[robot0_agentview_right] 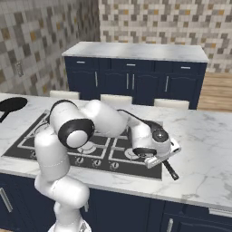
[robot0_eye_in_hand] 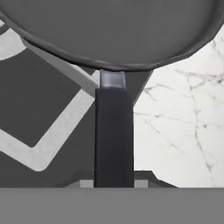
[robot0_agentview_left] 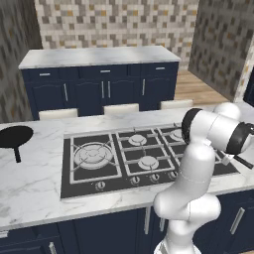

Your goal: Place both pans onto different burners. Then place the avocado and the fish on different pans.

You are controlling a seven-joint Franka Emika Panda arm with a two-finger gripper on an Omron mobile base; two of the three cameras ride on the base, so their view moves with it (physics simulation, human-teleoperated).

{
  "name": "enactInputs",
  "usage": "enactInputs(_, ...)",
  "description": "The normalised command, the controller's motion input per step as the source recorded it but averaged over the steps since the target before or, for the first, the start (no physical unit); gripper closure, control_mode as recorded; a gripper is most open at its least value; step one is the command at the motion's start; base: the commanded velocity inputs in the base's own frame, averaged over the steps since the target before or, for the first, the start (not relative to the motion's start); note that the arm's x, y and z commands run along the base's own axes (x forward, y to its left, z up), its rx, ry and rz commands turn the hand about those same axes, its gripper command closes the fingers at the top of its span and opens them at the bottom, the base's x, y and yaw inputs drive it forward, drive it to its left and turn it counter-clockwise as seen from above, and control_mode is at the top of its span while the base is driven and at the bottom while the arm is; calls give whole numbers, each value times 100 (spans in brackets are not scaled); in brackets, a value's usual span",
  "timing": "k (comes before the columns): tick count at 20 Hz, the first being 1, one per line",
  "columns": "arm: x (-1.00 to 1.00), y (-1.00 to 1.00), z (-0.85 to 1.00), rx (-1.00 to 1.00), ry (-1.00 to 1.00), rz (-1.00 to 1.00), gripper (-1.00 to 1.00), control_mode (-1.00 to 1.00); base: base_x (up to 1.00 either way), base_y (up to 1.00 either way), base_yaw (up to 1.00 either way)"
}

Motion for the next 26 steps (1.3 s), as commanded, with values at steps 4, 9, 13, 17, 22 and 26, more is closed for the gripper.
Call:
enactInputs(4,19,6,-62,0,21,7,100,-100,0,0,0)
enactInputs(9,1,1,-48,-1,11,3,100,-100,0,0,0)
enactInputs(13,-66,2,-24,0,2,14,100,-100,0,0,0)
enactInputs(17,-100,6,-7,0,0,22,100,-100,0,0,0)
enactInputs(22,-47,18,0,0,0,22,100,-100,0,0,0)
enactInputs(26,10,24,0,0,0,3,100,-100,0,0,0)
